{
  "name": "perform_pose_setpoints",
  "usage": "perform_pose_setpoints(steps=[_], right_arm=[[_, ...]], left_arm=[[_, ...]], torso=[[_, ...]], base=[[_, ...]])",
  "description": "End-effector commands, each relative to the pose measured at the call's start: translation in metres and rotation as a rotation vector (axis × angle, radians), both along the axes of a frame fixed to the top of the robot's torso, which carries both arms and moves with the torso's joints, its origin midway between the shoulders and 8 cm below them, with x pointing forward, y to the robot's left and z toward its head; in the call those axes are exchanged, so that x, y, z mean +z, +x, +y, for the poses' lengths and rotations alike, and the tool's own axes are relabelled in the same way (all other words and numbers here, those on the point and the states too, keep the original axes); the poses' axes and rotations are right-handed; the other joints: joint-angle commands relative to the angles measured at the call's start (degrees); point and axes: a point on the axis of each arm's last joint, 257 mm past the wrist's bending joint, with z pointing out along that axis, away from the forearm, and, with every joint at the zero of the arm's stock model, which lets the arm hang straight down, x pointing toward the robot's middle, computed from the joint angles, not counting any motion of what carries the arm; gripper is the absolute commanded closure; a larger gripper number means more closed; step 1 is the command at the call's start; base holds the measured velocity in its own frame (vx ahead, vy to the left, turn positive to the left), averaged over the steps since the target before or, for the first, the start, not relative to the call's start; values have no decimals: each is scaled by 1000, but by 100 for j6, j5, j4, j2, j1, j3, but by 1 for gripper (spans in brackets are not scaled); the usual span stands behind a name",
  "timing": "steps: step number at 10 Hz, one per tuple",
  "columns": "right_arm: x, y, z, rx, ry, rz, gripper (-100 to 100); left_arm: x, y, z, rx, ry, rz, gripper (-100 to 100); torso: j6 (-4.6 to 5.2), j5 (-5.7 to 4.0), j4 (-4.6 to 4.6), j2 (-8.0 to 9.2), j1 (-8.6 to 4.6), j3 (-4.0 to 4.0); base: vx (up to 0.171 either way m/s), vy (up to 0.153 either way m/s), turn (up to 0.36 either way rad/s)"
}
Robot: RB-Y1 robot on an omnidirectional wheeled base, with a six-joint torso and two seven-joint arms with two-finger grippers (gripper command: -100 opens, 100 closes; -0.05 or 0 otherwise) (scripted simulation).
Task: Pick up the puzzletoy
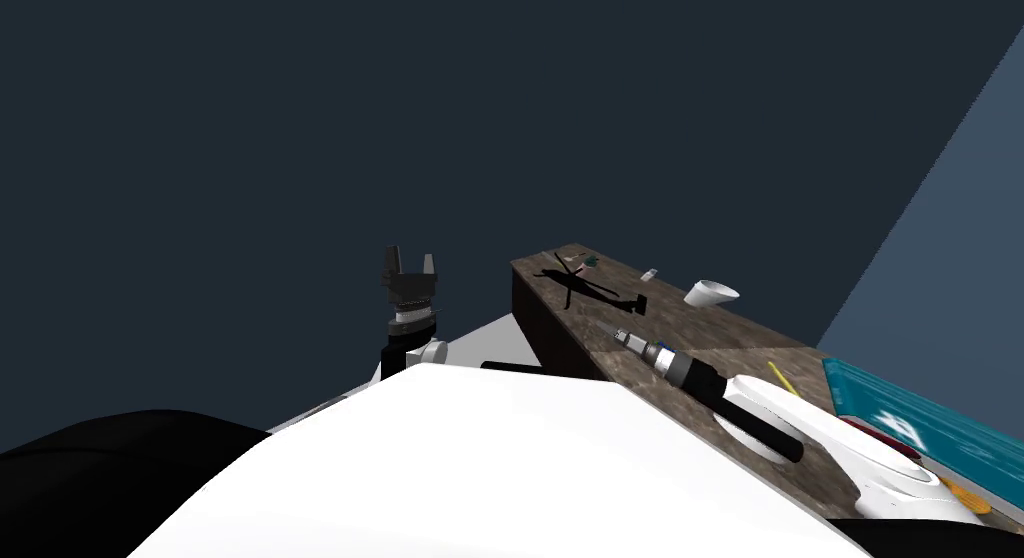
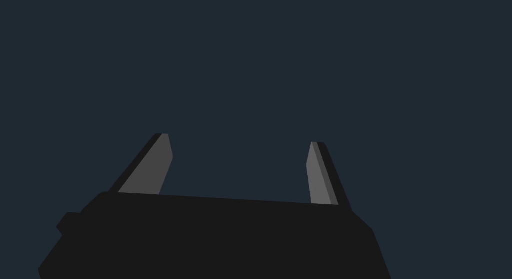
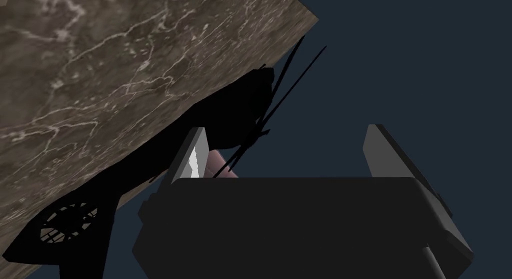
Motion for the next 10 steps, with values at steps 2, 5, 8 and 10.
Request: perform_pose_setpoints(steps=[2, 5, 8, 10], right_arm=[[-21, -16, -21, 23, -76, 99, -100], [-31, -28, -41, 51, -150, 170, -100], [-51, -54, -75, 65, -238, 298, -100], [-57, -66, -94, 82, -299, 366, -100]], left_arm=[[0, 0, 0, 0, 0, 0, 0], [0, 0, 0, 0, 0, 0, 0], [0, 0, 0, 0, 0, 0, 0], [0, 0, 0, 0, 0, 0, 0]], torso=[[7, -1, 0, -1, 0, 0], [1, -1, 0, 0, 3, 0], [9, -1, 1, 0, 0, 1], [8, -1, 0, -3, 3, -1]], base=[[-39, -57, 273], [-42, -47, 242], [-51, -56, 253], [-47, -41, 268]])
